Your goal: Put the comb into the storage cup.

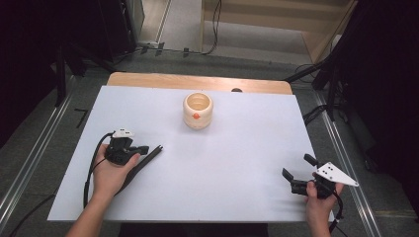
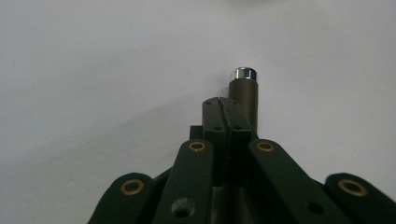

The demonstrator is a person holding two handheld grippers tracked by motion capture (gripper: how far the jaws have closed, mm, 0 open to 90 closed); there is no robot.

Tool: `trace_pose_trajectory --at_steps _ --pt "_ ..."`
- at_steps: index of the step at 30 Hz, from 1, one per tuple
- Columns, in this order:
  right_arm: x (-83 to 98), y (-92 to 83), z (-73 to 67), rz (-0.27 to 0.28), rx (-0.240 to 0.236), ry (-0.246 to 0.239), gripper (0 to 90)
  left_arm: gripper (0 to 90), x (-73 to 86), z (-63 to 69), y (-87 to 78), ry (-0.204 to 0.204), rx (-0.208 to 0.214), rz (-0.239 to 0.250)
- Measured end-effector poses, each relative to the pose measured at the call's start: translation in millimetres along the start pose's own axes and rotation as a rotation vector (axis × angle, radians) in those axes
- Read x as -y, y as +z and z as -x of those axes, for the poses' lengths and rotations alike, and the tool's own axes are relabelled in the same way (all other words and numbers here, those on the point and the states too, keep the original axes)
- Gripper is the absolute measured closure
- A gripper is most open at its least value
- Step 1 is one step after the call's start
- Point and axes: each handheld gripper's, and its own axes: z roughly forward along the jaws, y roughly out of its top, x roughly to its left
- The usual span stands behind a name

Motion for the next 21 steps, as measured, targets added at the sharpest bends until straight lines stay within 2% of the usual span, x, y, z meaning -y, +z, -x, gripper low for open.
trace_pose_trajectory --at_steps 12,21 --pt "-0.1 0.5 -0.6 0.001 0.000 -0.003 0.0 90.0 -0.8 0.5 7.8 0.007 0.009 -0.030" --pt "-0.1 0.7 -1.0 -0.002 -0.002 -0.006 0.0 90.0 0.1 10.1 9.5 0.036 0.027 -0.047"
